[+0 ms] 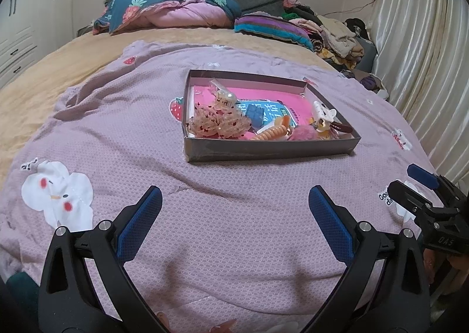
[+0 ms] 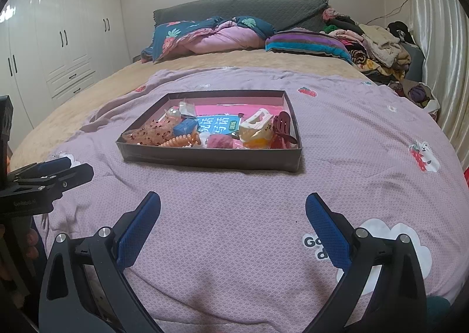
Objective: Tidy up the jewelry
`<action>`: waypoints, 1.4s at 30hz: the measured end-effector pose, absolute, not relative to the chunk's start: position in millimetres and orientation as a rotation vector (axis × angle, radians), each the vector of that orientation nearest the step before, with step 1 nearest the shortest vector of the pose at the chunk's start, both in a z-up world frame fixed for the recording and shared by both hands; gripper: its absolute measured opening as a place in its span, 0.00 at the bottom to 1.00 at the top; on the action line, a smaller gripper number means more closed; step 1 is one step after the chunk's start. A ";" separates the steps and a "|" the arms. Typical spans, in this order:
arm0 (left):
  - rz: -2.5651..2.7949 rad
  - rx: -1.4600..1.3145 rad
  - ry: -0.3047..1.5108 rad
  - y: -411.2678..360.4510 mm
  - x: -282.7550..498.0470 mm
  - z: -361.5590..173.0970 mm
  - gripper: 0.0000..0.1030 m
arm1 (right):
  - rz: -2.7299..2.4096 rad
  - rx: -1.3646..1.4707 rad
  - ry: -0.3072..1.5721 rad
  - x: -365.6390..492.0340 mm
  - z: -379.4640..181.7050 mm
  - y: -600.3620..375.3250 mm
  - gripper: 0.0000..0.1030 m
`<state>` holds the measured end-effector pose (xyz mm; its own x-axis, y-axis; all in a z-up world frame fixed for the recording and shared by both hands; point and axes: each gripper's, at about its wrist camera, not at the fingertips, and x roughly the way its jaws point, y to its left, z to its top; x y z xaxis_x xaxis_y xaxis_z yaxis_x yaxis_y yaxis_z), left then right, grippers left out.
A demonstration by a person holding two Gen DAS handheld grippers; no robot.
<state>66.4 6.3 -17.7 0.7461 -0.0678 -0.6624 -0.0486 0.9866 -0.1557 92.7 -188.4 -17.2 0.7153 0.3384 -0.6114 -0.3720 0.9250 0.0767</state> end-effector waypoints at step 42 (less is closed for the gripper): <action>0.004 -0.161 0.743 6.4 68.5 -21.9 0.91 | 0.396 -0.061 0.666 93.3 -17.4 -187.4 0.96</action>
<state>68.5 6.4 -21.9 0.7369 -0.0533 -0.6739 -0.0609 0.9876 -0.1447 93.3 -187.4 -17.4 0.7145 0.3379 -0.6127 -0.3766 0.9237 0.0702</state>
